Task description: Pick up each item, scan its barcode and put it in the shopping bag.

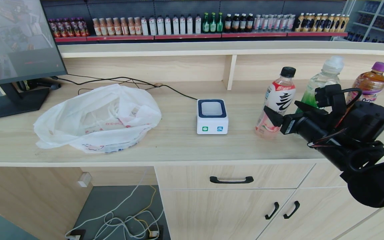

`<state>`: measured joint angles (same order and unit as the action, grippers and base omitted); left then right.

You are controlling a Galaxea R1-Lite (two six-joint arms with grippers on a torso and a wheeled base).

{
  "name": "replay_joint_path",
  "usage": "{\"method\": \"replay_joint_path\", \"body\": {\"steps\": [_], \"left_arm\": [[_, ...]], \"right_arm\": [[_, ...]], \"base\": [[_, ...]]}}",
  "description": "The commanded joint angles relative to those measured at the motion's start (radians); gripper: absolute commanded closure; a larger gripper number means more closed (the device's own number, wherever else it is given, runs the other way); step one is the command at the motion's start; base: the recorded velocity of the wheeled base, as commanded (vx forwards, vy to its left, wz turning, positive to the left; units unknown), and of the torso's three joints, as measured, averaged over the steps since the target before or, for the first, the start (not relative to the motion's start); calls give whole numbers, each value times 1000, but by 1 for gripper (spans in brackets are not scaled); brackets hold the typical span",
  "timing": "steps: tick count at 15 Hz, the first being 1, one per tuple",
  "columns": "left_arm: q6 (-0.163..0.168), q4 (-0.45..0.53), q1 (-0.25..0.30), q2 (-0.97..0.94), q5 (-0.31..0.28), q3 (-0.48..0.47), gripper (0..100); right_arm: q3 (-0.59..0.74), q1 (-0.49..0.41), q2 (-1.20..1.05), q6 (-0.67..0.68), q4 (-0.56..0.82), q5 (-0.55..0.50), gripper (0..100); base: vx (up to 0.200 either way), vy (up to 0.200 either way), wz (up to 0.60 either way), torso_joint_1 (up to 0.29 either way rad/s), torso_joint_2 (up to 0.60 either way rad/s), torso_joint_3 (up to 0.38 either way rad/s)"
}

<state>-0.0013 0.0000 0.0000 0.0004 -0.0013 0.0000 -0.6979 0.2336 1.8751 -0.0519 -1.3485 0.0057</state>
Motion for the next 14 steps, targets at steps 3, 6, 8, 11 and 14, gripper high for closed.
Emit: {"method": "replay_joint_path", "body": {"steps": [3,6,8,11,14], "left_arm": [[0,0,0,0,1,0,0],[0,0,0,0,1,0,0],[0,0,0,0,0,0,0],[0,0,-2,0,0,0,0],[0,0,0,0,0,0,0]], "right_arm": [[-31,12,33,-2,2,-20,0],[-91,12,65,-2,3,-21,0],[-95,12,73,-2,3,-20,0],[-118,10,79,0,5,-20,0],[-127,12,95,-2,5,-20,0]], "base": [[0,0,0,0,0,0],[0,0,0,0,0,0],[0,0,0,0,0,0],[0,0,0,0,0,0],[0,0,0,0,0,0]]}}
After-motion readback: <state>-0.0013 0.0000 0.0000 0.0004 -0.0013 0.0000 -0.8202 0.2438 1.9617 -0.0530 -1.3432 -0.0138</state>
